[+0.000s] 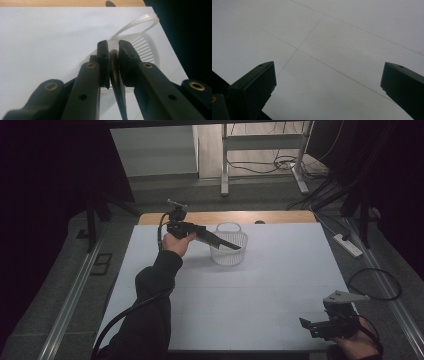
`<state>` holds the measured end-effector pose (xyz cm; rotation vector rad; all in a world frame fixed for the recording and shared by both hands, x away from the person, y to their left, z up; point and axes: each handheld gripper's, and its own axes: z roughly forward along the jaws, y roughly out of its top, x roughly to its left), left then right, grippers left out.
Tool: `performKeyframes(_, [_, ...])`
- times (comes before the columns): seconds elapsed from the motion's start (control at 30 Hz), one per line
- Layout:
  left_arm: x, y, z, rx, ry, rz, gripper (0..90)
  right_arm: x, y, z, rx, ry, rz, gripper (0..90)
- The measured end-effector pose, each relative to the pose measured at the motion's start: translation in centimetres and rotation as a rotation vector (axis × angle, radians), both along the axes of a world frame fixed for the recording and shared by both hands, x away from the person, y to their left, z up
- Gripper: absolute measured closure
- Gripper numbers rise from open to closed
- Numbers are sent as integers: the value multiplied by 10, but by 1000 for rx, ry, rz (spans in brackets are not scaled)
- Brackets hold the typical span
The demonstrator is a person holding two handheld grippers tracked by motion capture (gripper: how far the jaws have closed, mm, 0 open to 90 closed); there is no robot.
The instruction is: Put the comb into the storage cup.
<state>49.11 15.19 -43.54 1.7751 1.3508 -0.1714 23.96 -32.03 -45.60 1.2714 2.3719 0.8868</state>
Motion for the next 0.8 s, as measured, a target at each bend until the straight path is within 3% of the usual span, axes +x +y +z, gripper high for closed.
performKeyframes(0.33, [0,1,-5,43,-13,16,742,0,0,0,2,-2,4,4])
performKeyframes(0.53, [-1,-2,-3,93,-38,11,719,0,0,0,2,-2,5,4])
performKeyframes(0.8, [-2,-3,-4,114,-47,31,637,0,0,0,1,-1,4,4])
